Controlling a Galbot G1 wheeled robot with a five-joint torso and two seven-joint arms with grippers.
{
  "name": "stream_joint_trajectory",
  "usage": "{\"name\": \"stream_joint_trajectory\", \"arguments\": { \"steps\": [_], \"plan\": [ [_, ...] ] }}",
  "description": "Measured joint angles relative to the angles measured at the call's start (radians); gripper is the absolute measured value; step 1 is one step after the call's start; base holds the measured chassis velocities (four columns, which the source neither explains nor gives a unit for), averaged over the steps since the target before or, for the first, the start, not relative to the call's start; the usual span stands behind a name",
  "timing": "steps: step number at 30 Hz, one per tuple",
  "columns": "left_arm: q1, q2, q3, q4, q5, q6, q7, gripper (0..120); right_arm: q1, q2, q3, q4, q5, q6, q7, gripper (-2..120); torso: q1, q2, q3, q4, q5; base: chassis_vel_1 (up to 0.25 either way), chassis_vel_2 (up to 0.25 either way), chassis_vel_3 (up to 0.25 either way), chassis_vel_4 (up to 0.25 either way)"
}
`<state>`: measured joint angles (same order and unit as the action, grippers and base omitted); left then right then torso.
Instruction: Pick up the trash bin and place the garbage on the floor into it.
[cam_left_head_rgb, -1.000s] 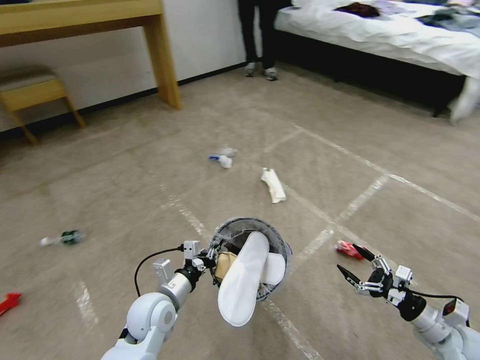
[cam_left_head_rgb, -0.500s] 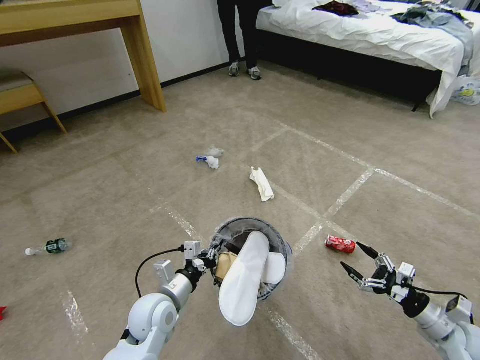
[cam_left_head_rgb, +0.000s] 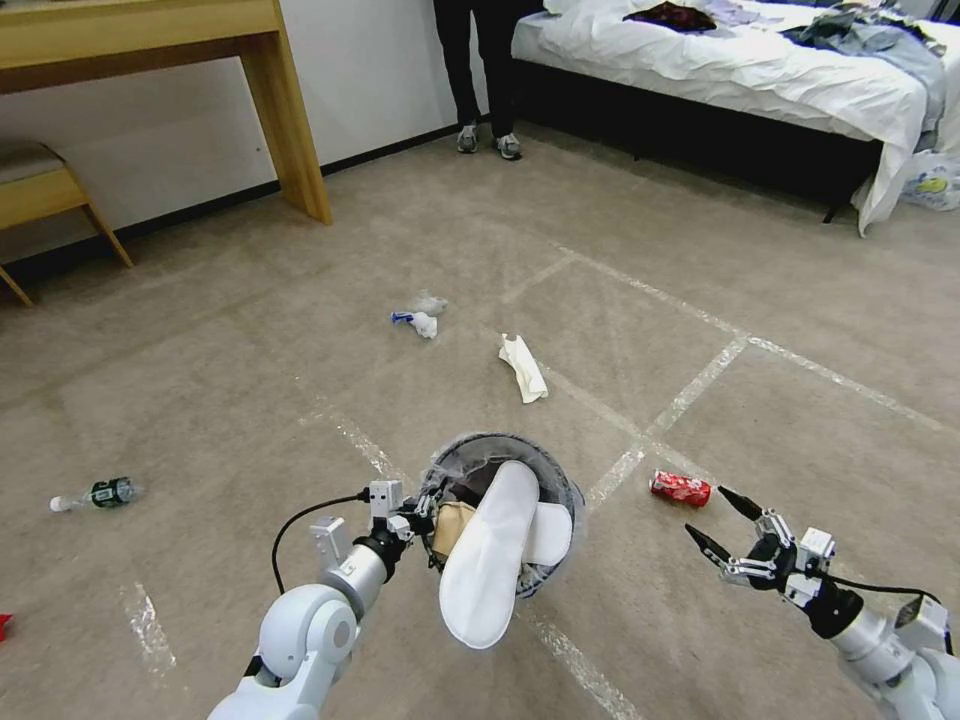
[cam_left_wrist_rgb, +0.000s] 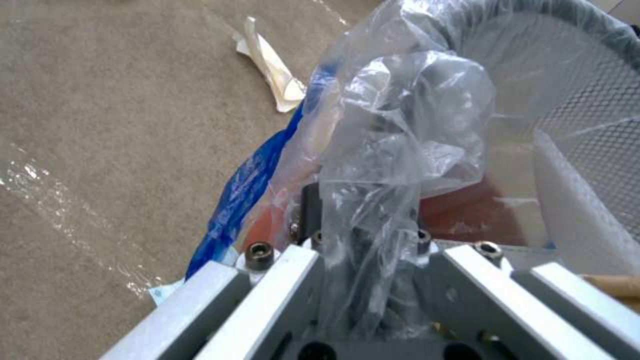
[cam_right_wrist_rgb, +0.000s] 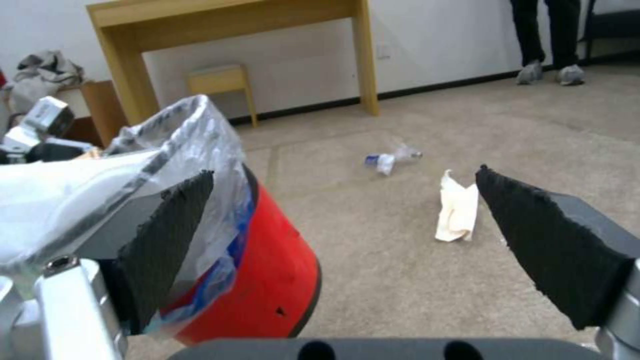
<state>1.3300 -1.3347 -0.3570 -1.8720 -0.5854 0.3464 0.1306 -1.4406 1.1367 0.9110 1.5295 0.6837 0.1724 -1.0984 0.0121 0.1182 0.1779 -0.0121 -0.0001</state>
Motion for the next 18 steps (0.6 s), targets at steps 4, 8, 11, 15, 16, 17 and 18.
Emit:
{"name": "stream_joint_trajectory", "arguments": {
  "steps": [4, 8, 11, 15, 16, 17, 18],
  "plan": [
    [0.000, 0.000, -0.001, -0.002, 0.001, -0.003, 0.000, 1, 0.006, 0.000, -0.001, -0.008, 0.000, 0.000, 0.006, 100, 0.000, 0.000, 0.000, 0.0000, 0.0000, 0.000, 0.000, 0.000, 0.000],
    [-0.001, -0.001, -0.001, -0.002, 0.001, -0.005, -0.002, 1, 0.004, 0.000, 0.000, -0.011, 0.001, 0.001, 0.006, 100, 0.000, 0.000, 0.000, 0.0000, 0.0001, 0.000, 0.000, 0.000, 0.000],
    [-0.004, -0.003, 0.001, 0.001, 0.000, -0.006, -0.005, 1, 0.002, 0.001, 0.001, -0.016, 0.001, 0.005, 0.005, 100, 0.000, 0.000, 0.000, -0.0001, 0.0001, 0.000, 0.000, 0.000, 0.000],
    [-0.007, -0.006, 0.003, 0.004, 0.011, 0.000, -0.001, 1, 0.000, 0.003, 0.002, -0.017, 0.001, 0.008, 0.001, 100, 0.000, 0.000, 0.000, -0.0001, 0.0001, 0.000, 0.000, 0.000, 0.000],
    [-0.007, -0.005, 0.004, 0.004, 0.022, 0.001, 0.004, 1, 0.000, 0.003, 0.002, -0.018, 0.001, 0.009, 0.000, 100, 0.000, 0.000, 0.000, -0.0001, 0.0000, 0.000, 0.000, 0.000, 0.000],
    [-0.007, -0.005, 0.004, 0.004, 0.022, 0.001, 0.004, 1, 0.000, 0.003, 0.002, -0.018, 0.001, 0.009, 0.000, 100, 0.000, 0.000, 0.000, -0.0001, 0.0000, 0.000, 0.000, 0.000, 0.000],
    [-0.006, -0.005, 0.004, 0.004, 0.033, 0.004, 0.005, 1, 0.001, 0.003, 0.002, -0.018, 0.001, 0.009, 0.000, 100, 0.000, 0.000, 0.000, 0.0000, 0.0001, 0.000, 0.000, 0.000, 0.000]
  ]
}}
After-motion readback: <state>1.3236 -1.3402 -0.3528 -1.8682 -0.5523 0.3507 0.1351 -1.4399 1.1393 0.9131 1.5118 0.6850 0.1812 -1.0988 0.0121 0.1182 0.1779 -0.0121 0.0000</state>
